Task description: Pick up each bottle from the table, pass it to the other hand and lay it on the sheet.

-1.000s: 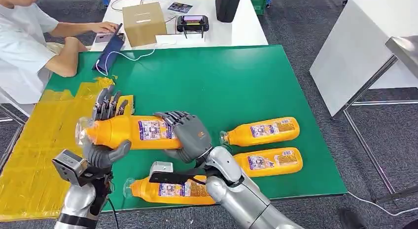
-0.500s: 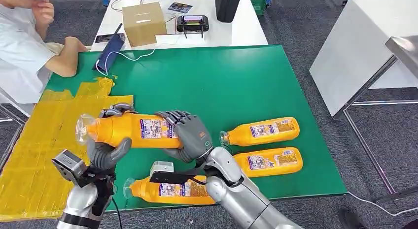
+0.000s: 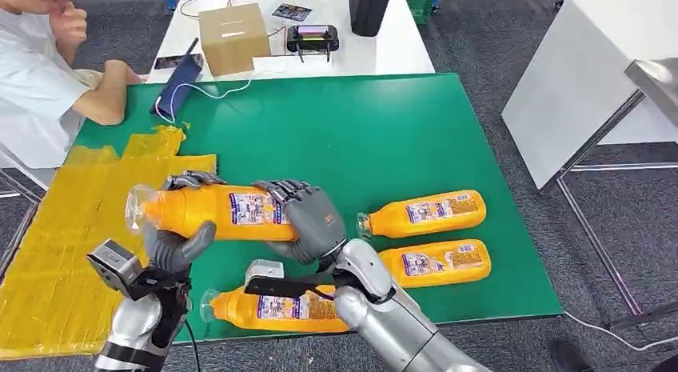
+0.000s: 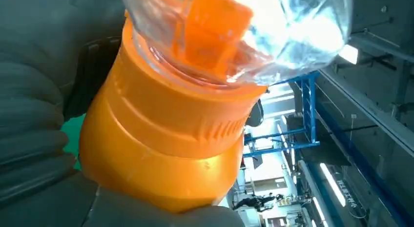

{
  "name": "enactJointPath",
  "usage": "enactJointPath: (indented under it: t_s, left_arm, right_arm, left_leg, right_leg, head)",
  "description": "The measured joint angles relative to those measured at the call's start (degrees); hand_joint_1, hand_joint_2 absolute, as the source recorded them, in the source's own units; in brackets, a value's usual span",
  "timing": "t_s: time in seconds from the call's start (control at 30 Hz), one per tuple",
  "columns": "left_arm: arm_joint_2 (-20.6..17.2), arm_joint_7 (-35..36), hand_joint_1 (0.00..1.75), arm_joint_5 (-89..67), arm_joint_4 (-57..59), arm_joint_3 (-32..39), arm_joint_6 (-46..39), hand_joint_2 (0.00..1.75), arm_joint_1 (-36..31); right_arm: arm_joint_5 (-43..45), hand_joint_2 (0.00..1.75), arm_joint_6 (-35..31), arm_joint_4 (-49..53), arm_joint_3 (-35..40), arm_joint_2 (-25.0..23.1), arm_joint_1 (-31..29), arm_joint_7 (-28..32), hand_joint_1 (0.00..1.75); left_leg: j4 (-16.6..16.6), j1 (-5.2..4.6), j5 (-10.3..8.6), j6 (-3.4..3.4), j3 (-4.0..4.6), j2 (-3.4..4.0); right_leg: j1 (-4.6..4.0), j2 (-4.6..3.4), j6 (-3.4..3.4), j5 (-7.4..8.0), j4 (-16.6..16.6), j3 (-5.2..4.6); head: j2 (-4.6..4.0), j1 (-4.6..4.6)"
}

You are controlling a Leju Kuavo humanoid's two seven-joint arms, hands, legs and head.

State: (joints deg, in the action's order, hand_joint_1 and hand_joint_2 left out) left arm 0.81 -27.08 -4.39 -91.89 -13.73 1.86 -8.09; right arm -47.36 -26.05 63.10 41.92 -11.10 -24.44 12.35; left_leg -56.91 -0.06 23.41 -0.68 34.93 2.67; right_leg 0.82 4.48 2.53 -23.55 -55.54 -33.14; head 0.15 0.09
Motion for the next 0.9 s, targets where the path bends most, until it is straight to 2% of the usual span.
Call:
enactJointPath:
  t_s: [0.4, 0.43, 0.47, 0.9]
  left_arm:
    - [0.3, 0.0, 1.75, 0.1, 0.3, -0.9, -0.1, 1.75, -1.2]
    - [0.3, 0.0, 0.73, 0.2, 0.3, -0.9, -0.1, 1.75, -1.2]
    - [0.3, 0.0, 0.00, 0.2, 0.3, -0.9, -0.1, 1.75, -1.2]
    - [0.9, 0.8, 0.00, 1.5, 0.3, -3.4, 1.7, 1.75, -1.2]
  right_arm:
    - [0.7, 1.75, -1.2, 0.4, -1.0, -0.1, 0.1, 0.1, 1.75]
    - [0.7, 1.75, -1.2, 0.4, -1.0, -0.1, 0.1, 0.1, 1.75]
    - [0.8, 1.75, -1.3, 0.4, -1.0, -0.1, 0.1, 0.1, 1.75]
    - [0.4, 1.75, -2.1, 0.4, -1.5, -0.2, 0.2, 0.0, 1.75]
  left_leg:
    - [0.0, 0.00, 0.00, 0.00, -0.01, 0.00]
    - [0.0, 0.00, 0.00, 0.00, -0.01, 0.00]
    - [0.0, 0.00, 0.00, 0.00, -0.01, 0.00]
    - [0.0, 0.00, 0.00, 0.00, -0.01, 0.00]
  right_leg:
    - [0.00, 0.00, 0.00, 0.00, 0.0, 0.00]
    - [0.00, 0.00, 0.00, 0.00, 0.0, 0.00]
    - [0.00, 0.00, 0.00, 0.00, 0.0, 0.00]
    - [0.00, 0.00, 0.00, 0.00, 0.0, 0.00]
  head:
    - [0.00, 0.00]
    - [0.00, 0.00]
    - [0.00, 0.00]
    - [0.00, 0.00]
